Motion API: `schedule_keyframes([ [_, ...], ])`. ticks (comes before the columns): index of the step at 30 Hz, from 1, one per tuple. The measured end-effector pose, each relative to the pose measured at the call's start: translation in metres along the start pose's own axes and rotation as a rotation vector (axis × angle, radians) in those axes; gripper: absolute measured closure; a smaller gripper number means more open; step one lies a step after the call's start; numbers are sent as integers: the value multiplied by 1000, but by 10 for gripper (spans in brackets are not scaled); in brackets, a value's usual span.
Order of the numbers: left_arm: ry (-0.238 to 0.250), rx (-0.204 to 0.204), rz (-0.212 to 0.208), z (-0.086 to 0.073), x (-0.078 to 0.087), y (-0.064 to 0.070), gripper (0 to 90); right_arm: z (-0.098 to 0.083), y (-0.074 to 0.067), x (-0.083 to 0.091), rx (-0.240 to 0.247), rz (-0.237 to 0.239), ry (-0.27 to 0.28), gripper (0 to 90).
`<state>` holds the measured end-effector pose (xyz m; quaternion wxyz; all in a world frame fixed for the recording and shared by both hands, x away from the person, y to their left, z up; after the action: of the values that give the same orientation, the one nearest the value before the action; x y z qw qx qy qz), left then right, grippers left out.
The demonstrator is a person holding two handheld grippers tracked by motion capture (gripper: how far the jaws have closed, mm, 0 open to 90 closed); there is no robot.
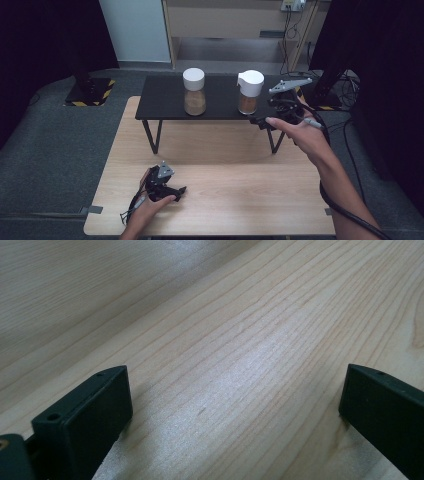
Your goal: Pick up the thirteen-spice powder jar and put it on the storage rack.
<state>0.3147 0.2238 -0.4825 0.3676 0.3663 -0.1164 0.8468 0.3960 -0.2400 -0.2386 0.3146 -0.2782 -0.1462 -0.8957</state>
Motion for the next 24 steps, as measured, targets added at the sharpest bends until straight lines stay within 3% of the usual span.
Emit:
schedule_keyframes([
  [18, -1, 0, 0, 0, 0, 0, 0, -38, -21, -4, 14, 35, -40, 89],
  [24, 1, 2, 1, 0, 0, 0, 0, -58, -28, -12, 9, 52, -51, 86],
])
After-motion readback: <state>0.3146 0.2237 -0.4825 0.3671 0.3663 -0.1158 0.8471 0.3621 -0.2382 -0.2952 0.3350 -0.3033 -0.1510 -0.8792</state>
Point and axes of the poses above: each handheld gripper's, and its own axes: x roughly backward along the jaws, z roughly out of its top, y roughly to its right, the point moved 6 cm from there along -x, roughly forward along the jaws, and after that the axes turned 6 degrees about -z, right-handed, at the moved point
